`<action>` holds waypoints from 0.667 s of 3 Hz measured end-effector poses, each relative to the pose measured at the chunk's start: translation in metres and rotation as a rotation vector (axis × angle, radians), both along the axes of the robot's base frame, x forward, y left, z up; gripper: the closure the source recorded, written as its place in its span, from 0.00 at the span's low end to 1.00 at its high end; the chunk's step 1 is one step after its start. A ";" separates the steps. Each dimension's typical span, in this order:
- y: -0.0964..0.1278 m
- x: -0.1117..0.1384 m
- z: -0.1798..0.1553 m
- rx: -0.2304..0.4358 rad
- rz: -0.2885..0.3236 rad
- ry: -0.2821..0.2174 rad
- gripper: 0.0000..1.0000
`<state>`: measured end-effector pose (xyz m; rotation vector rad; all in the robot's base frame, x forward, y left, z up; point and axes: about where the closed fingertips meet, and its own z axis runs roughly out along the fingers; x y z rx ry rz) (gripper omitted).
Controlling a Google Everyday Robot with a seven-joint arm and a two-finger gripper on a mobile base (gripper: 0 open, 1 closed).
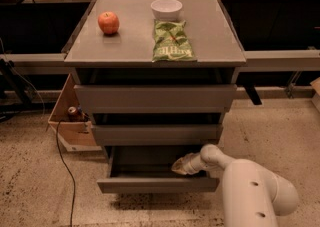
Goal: Open bottom drawer
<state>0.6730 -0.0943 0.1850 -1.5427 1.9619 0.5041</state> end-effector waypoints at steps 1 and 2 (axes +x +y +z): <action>0.007 0.001 -0.017 0.007 0.002 0.037 1.00; 0.024 -0.014 -0.031 0.031 0.033 0.087 1.00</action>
Offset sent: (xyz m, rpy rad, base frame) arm -0.0330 0.0409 -0.0449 0.0616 0.1473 0.0729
